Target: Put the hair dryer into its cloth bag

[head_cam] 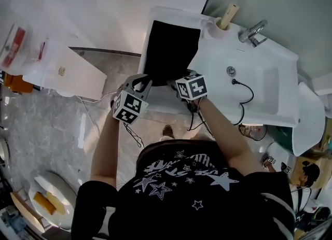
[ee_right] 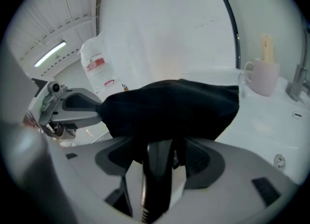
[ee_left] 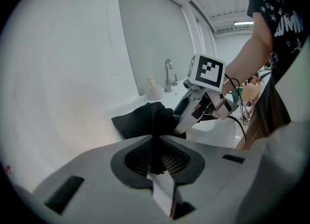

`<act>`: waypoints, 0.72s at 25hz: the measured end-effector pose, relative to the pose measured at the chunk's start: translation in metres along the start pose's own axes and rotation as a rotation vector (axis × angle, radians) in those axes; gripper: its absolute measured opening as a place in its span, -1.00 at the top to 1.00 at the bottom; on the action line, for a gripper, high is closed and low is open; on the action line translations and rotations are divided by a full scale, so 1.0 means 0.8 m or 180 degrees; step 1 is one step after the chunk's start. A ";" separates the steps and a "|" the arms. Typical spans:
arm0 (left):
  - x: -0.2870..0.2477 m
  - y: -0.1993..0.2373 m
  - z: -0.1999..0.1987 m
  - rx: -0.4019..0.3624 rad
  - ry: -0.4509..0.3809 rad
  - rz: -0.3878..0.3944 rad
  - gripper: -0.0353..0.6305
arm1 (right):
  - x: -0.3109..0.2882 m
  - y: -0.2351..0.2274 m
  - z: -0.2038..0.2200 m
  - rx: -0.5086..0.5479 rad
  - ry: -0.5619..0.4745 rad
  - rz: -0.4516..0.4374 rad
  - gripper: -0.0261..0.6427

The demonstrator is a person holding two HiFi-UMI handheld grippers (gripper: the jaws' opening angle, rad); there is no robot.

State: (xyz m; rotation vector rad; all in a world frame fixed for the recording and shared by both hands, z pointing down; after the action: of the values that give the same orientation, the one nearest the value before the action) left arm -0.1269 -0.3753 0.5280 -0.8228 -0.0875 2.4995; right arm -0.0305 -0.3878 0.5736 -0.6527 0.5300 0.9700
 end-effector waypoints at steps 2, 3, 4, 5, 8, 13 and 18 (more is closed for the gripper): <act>-0.001 -0.002 0.000 0.0018 0.0005 -0.0029 0.70 | 0.012 0.001 0.002 0.0005 -0.0088 0.0010 -0.03; -0.001 -0.002 -0.001 0.0043 0.0001 -0.0059 0.67 | 0.020 0.001 0.005 -0.0006 -0.0115 0.0002 -0.04; -0.001 -0.003 -0.003 0.0079 -0.0010 -0.0099 0.62 | 0.029 0.000 0.007 -0.0022 -0.0139 -0.0003 -0.04; 0.000 -0.002 -0.005 0.0122 -0.0029 -0.0148 0.55 | 0.039 -0.003 0.009 -0.0039 -0.0166 -0.0003 -0.05; 0.008 -0.002 -0.019 0.0295 -0.0127 -0.0312 0.41 | 0.068 -0.010 0.012 -0.0066 -0.0255 0.0009 -0.04; 0.032 -0.014 -0.043 0.0630 -0.0278 -0.0578 0.28 | 0.113 -0.017 0.014 0.0029 -0.0403 -0.0008 0.10; 0.053 -0.049 -0.064 0.0696 -0.0347 -0.0807 0.26 | 0.160 -0.018 0.018 0.0116 -0.0598 -0.0061 0.39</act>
State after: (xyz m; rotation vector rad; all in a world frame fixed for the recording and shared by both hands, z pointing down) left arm -0.1095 -0.3255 0.4718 -0.5492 0.0417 2.2641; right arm 0.0438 -0.3097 0.5015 -0.5270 0.3739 0.9900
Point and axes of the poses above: the fingertips, and each gripper's own axes: x backward along the fingers, y to its left, z out of its underside, the point moved 1 cm from there along x, backward along the fingers
